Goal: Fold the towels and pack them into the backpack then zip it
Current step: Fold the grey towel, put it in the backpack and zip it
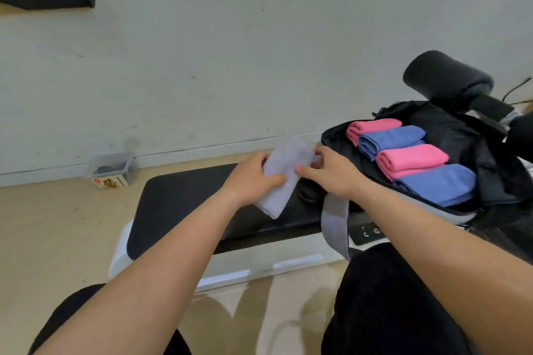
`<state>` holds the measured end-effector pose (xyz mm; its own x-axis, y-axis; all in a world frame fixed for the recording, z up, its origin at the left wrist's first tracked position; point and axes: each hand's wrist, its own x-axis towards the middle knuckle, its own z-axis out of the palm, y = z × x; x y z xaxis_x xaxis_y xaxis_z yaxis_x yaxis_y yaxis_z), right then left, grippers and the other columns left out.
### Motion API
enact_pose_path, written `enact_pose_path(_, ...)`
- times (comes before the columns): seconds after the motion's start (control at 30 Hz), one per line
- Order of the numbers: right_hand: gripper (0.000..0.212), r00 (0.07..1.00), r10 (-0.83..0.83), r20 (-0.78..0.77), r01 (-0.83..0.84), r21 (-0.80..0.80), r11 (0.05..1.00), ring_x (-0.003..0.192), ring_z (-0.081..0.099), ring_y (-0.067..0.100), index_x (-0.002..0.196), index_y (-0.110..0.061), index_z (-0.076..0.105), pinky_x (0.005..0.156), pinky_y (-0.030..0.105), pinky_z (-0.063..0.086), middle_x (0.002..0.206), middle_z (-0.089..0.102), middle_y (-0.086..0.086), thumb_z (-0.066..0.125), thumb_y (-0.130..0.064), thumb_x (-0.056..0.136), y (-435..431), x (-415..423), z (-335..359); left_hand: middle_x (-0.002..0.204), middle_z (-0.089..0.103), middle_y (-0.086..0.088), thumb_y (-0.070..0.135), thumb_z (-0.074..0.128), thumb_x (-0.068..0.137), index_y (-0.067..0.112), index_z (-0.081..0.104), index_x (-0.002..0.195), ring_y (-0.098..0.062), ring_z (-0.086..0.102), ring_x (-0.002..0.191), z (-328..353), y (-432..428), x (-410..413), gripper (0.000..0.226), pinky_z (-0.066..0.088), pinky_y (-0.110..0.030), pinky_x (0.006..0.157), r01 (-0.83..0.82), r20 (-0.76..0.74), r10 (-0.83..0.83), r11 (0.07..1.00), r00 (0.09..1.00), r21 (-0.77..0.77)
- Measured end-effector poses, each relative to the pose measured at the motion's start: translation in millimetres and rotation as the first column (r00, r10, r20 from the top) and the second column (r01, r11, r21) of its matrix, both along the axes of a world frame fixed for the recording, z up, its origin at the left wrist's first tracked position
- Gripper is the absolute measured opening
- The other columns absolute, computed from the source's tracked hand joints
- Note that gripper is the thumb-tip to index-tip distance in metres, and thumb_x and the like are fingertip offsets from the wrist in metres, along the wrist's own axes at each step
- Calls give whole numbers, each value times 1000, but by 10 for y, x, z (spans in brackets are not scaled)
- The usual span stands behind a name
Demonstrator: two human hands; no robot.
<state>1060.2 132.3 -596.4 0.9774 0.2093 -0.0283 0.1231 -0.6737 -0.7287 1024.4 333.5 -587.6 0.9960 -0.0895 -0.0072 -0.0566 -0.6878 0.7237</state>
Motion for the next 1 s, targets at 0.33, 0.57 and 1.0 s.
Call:
enact_pose_path(0.33, 24, 975, -30, -222, 169, 642, 748, 95, 73, 20, 113, -8, 65, 73, 31, 59, 104, 75, 6, 61, -24, 97, -850, 75, 508, 109, 69, 7, 47, 75, 82, 22, 61, 116, -12, 67, 97, 352, -1156, 349, 44, 56, -37, 86, 38, 17, -34, 920, 999, -389)
enact_pose_path(0.57, 35, 969, -219, -117, 248, 470, 847, 94, 70, 24, 110, -5, 65, 81, 38, 58, 105, 72, 13, 70, -34, 90, -1300, 507, 530, 97, 72, 8, 24, 55, 89, 26, 73, 92, -15, 66, 91, 260, -1382, 748, 18, 53, -40, 91, 136, 34, -132, 981, 991, -140)
enact_pose_path(1.0, 34, 980, -99, 172, 184, -603, 777, 102, 59, 33, 108, -10, 61, 71, 34, 39, 112, 64, 14, 55, -42, 95, -936, 821, -126, 80, 56, 19, 31, 67, 80, 33, 74, 88, -13, 56, 92, 3, -1011, 1084, 11, 50, -34, 86, 336, 107, -402, 861, 909, 381)
